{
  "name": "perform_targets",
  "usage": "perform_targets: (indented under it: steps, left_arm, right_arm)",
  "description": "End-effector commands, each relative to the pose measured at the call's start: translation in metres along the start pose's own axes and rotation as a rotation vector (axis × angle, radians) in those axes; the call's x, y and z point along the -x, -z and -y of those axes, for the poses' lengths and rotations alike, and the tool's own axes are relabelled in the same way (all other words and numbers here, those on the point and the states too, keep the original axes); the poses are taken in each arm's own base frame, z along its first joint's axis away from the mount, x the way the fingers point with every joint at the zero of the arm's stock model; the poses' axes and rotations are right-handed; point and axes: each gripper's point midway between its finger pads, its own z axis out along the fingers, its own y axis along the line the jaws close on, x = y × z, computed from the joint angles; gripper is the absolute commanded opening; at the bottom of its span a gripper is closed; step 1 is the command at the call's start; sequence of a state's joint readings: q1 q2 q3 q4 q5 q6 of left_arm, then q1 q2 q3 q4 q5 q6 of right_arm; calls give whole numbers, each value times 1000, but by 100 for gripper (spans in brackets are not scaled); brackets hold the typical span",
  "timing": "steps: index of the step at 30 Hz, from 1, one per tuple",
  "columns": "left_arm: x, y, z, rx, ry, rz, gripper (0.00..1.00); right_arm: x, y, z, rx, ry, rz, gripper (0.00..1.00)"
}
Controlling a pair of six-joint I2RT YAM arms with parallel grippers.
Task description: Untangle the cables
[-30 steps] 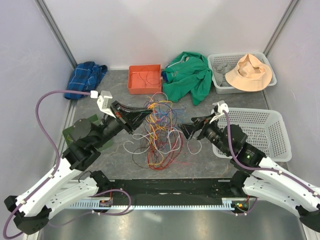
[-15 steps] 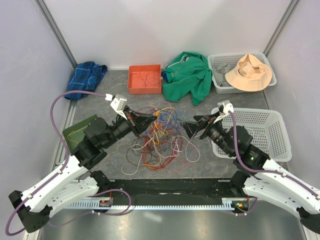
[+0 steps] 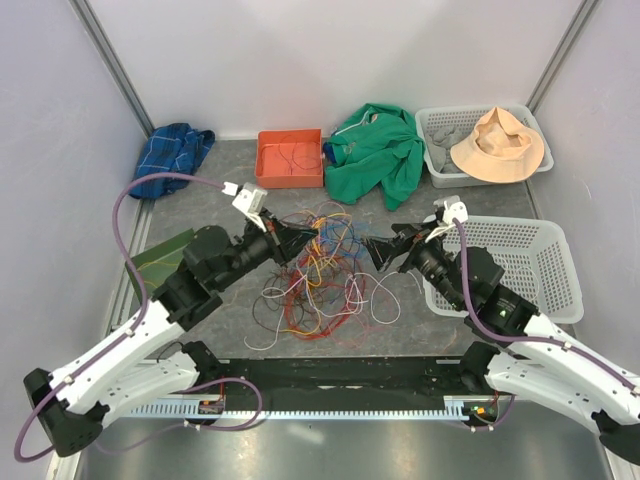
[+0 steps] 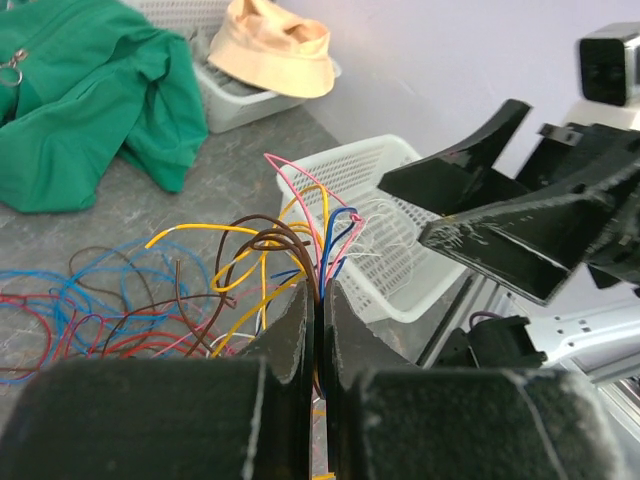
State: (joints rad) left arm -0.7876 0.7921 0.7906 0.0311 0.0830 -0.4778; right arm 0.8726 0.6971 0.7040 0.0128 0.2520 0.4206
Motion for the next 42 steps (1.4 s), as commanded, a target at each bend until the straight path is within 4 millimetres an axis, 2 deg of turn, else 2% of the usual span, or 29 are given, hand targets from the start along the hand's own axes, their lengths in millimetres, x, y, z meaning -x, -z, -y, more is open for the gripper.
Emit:
perform_targets:
  steps: [1,2,3,4,5,6,7,9,10,11,12,13,14,17,19,23,26,29,32,34,37,40,42]
  left_arm:
    - [3,-21,-5,58,27,-42,2]
    - [0,-27,-3,50,39,-69,2]
    - [10,-32,4,33,45,-66,2]
    - [-7,-44,-3,61,59,-142,2]
    - [-9,-49,1,48,72,-174,2]
    - [1,-57,8,39,77,-181,2]
    - [-9,-65,5,50,86,-225,2]
    - [-13,-66,6,50,107,-251,2]
    - [-15,-66,6,46,110,-249,2]
    - [-5,-63,10,25,103,-209,2]
    - [-12,-59,6,34,103,-211,2]
    - [-9,-55,5,38,99,-195,2]
    - [-2,-49,7,37,90,-164,2]
    - [2,-41,10,18,81,-141,2]
    - [5,-38,15,-8,80,-131,2]
    - [1,-39,21,-45,104,-142,2]
    - [-4,-42,22,-52,124,-158,2]
    - [-9,-45,22,-60,136,-167,2]
    - [-10,-43,24,-75,133,-169,2]
    - [-16,-41,23,-83,119,-181,2]
    - [-24,-33,20,-93,86,-188,2]
    - [-27,-26,16,-81,72,-178,2]
    - [-26,-24,16,-85,70,-175,2]
  right_arm:
    - [14,-2,12,-76,50,38,98]
    - [13,-3,14,-84,53,37,98]
    - [13,-3,15,-93,54,39,98]
    - [12,-5,18,-110,57,37,98]
    - [8,-5,21,-126,63,18,98]
    - [8,-7,21,-136,55,15,98]
    - [10,-10,21,-145,48,15,98]
    - [11,-13,20,-157,39,7,98]
    - [12,-17,19,-164,23,0,98]
    - [12,-18,17,-160,19,-9,98]
    - [8,-19,18,-165,20,-24,98]
    - [6,-19,17,-165,5,-29,98]
    - [7,-18,16,-158,-2,-26,98]
    - [15,-13,10,-115,-37,24,97]
    - [29,-8,-2,-44,-54,86,95]
    - [36,-8,-14,15,-34,96,92]
    - [28,-14,-16,24,-3,53,89]
    - [21,-22,-9,-15,21,29,87]
    - [30,-24,-1,-70,24,67,84]
    - [42,-24,-4,-67,27,95,81]
    - [44,-28,-11,-44,40,81,76]
    - [31,-31,-15,-17,50,33,64]
    - [12,-36,-16,2,60,-28,59]
